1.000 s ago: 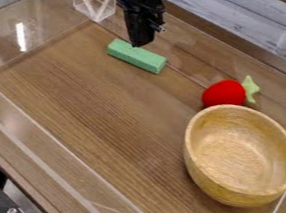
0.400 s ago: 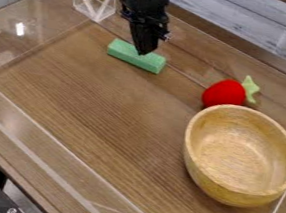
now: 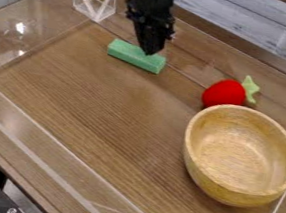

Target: Put the green object in the brown bowl

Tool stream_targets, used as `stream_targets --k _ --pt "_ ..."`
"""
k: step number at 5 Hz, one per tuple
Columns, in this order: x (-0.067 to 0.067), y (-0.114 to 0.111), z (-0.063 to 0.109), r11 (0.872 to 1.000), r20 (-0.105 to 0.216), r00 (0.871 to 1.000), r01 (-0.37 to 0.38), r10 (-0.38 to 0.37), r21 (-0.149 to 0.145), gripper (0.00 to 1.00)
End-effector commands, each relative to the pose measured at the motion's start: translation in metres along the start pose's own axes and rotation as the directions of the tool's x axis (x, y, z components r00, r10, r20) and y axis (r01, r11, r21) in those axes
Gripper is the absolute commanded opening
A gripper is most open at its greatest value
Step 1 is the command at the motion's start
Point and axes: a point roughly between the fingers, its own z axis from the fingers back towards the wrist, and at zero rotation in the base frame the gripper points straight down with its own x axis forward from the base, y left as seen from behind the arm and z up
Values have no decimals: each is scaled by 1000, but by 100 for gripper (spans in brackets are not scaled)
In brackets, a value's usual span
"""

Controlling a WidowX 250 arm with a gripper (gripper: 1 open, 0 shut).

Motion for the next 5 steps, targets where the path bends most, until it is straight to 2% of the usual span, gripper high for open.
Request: stream_targets --k 1,2,4,5 --pt "18 3 23 998 68 996 54 -56 32 0" --pt "16 6 14 996 57 994 90 -91 20 0" --pt "18 9 37 999 67 997 37 -39 23 0" --pt "16 18 36 998 63 996 66 -66 13 0"
